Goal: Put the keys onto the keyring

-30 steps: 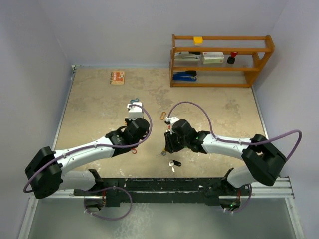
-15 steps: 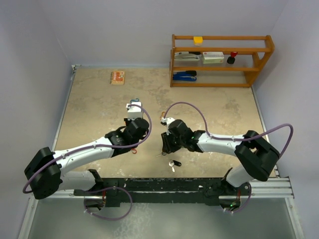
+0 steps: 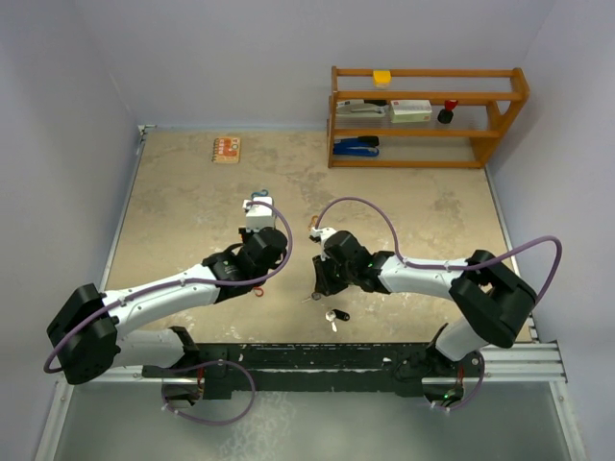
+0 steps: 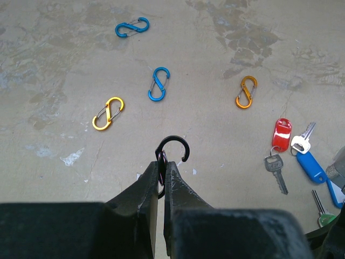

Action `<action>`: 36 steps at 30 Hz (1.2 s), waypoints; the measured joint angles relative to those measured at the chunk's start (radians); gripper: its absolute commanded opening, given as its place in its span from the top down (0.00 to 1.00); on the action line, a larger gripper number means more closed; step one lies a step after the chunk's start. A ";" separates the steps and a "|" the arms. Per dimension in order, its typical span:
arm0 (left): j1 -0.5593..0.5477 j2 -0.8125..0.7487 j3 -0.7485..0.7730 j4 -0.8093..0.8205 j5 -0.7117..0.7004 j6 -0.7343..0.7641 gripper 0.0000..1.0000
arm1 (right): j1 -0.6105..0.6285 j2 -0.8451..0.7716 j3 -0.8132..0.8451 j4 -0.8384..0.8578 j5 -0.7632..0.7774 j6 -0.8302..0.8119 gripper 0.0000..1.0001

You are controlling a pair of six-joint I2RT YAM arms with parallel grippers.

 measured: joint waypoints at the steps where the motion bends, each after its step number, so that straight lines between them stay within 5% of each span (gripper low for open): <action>1: 0.000 0.000 0.000 0.000 0.000 0.000 1.00 | 0.000 0.000 0.000 0.000 0.000 0.000 0.80; 10: 0.000 0.000 -0.008 0.000 -0.001 0.000 1.00 | 0.001 0.000 0.000 0.000 -0.013 -0.004 1.00; 20: 0.003 0.000 -0.020 0.029 0.023 0.002 1.00 | 0.001 -0.115 0.000 -0.006 0.029 -0.035 1.00; 36: 0.006 0.074 -0.053 0.234 0.317 0.050 1.00 | 0.001 -0.293 0.000 0.030 0.066 -0.167 1.00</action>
